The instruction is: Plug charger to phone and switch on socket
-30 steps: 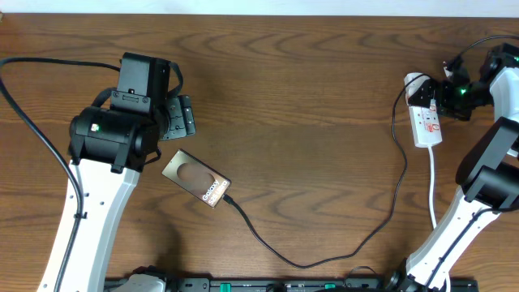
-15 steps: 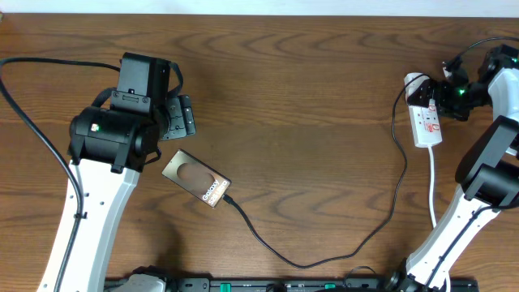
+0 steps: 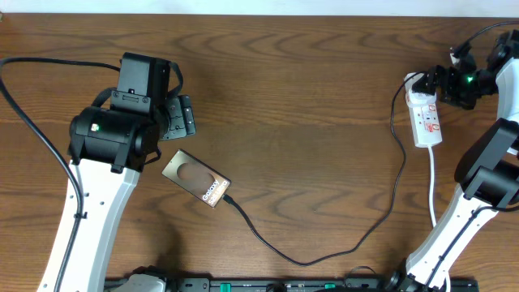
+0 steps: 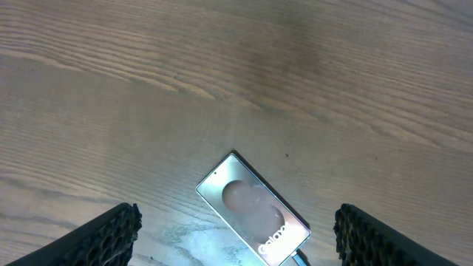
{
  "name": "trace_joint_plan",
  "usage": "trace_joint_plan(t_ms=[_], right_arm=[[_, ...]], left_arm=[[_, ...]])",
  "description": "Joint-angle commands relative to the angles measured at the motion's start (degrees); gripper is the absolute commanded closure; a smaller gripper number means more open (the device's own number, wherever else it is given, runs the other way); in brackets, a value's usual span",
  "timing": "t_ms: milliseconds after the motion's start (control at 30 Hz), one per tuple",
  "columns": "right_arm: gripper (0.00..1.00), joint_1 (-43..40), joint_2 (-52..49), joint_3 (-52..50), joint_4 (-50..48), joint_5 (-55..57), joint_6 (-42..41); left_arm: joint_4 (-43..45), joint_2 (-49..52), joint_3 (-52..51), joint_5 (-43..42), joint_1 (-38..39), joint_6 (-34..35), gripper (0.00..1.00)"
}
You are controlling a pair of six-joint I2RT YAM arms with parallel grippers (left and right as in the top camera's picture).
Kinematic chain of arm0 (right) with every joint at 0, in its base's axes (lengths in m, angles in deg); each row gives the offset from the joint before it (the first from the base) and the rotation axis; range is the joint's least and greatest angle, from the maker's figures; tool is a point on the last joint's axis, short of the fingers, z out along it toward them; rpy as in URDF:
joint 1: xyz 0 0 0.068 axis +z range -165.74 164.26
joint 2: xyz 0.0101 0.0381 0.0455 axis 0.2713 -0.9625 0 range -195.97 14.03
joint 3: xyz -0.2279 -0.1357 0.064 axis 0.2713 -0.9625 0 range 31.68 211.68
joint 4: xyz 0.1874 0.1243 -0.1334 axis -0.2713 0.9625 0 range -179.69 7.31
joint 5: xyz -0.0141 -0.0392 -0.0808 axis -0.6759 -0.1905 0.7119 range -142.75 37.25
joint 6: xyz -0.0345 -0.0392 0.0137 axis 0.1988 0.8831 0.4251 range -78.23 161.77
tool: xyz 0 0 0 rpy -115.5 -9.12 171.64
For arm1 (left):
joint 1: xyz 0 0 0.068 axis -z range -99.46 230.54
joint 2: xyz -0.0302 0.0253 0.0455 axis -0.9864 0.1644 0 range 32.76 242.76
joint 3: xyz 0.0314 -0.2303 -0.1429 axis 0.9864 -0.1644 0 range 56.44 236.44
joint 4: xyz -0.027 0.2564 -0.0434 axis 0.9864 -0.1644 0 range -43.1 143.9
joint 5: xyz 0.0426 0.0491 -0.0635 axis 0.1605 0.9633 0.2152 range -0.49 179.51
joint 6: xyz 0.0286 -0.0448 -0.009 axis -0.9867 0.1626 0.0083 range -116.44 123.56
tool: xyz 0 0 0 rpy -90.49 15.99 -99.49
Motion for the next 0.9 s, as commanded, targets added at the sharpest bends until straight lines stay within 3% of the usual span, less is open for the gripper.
trace_joint_plan(t_ms=[0, 867], right_arm=[[0.01, 0.44, -0.02, 0.94, 0.31, -0.70, -0.74], [0.01, 4.07, -0.04, -8.87, -2.54, -0.68, -3.30]], left_arm=[[-0.13, 0.11, 0.70, 0.72, 0.13, -0.76, 0.14], [-0.11, 0.11, 0.70, 0.72, 0.13, -0.76, 0.14]])
